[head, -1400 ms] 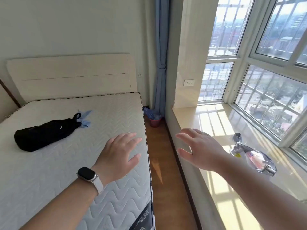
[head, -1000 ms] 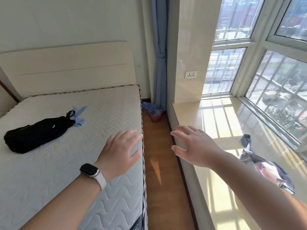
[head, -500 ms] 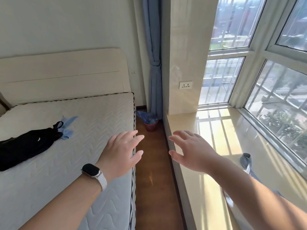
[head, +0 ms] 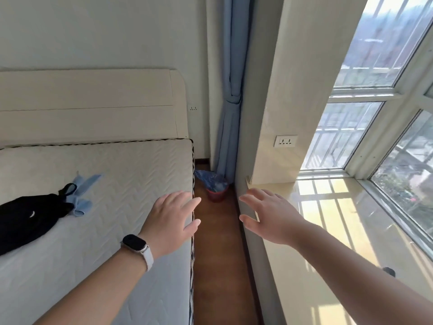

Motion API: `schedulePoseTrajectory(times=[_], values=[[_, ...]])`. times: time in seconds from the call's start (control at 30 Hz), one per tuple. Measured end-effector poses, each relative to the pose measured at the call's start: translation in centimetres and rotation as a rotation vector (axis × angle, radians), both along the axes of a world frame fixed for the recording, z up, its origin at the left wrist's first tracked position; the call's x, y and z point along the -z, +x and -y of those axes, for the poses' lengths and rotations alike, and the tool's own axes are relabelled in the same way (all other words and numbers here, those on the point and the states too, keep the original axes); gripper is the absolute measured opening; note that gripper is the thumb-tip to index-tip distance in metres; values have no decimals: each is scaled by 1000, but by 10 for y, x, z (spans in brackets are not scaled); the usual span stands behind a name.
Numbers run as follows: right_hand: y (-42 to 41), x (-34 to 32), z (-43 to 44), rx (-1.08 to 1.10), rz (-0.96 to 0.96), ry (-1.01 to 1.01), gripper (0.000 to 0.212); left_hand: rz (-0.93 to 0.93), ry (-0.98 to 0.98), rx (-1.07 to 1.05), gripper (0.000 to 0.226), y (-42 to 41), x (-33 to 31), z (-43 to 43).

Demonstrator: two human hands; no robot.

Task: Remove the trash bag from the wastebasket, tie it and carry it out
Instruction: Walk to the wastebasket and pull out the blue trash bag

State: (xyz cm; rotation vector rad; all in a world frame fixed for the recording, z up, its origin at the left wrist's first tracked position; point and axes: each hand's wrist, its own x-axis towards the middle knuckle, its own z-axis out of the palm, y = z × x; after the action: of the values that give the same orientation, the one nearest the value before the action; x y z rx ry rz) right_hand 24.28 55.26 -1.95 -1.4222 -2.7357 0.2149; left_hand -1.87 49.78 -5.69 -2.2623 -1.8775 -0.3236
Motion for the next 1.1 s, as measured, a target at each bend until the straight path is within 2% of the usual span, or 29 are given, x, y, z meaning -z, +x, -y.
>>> schedulePoseTrajectory(times=[0.2,0.53,1.1], values=[[-44,0,-59,17,7,13,52,4,-21,3,52,-45,5,-71],[-71,13,-162,-2,13,5,53,39,-63,24,53,-68,12,-176],[-92,58,-444,-69,-133,-72,50,-1,-155,-88,51,-77,26,-425]])
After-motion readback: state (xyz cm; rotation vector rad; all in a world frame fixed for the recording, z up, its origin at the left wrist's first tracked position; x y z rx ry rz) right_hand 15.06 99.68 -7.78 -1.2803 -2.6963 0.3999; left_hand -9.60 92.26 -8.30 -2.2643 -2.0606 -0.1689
